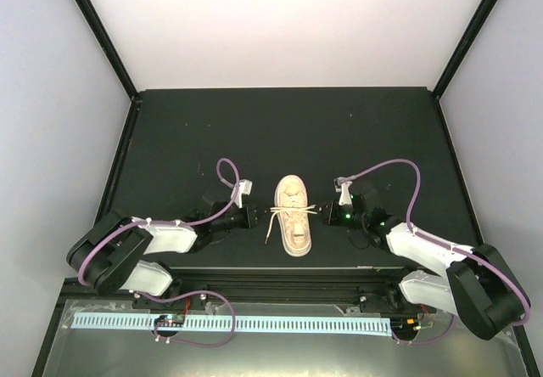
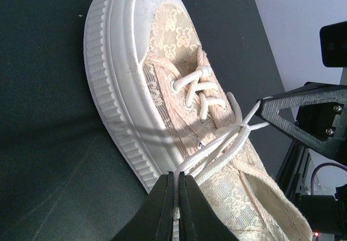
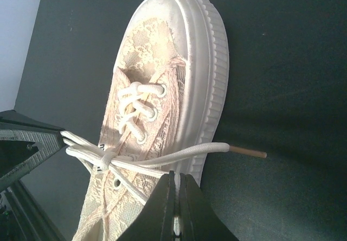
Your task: Tie the shoes
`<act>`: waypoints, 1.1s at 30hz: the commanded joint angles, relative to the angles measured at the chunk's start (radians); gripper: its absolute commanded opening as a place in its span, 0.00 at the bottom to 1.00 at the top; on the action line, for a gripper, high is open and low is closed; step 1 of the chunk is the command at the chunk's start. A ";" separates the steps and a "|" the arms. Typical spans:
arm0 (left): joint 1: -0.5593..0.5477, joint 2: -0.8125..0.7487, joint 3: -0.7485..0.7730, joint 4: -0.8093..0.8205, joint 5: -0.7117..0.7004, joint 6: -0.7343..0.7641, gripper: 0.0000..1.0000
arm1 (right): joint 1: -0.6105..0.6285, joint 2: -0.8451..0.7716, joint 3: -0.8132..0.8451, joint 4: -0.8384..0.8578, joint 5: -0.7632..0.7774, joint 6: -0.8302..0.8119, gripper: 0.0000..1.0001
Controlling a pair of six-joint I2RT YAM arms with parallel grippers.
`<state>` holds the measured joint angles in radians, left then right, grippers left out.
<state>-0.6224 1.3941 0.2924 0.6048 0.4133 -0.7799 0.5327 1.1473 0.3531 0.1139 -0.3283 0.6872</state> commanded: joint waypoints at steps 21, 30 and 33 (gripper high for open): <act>0.184 -0.119 0.432 -0.652 0.033 0.463 0.94 | -0.151 0.064 0.412 -0.337 0.172 -0.278 1.00; 0.761 -0.301 0.315 -0.551 0.161 0.473 0.95 | -0.565 0.031 0.354 -0.205 0.265 -0.300 1.00; 0.864 -0.410 0.213 -0.454 -0.018 0.455 0.96 | -0.576 -0.040 0.282 -0.127 0.417 -0.337 1.00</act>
<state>0.1417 1.1156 0.6010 0.0380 0.5026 -0.3260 -0.0265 1.1995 0.7086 -0.1299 -0.0952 0.4088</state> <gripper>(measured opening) 0.951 0.997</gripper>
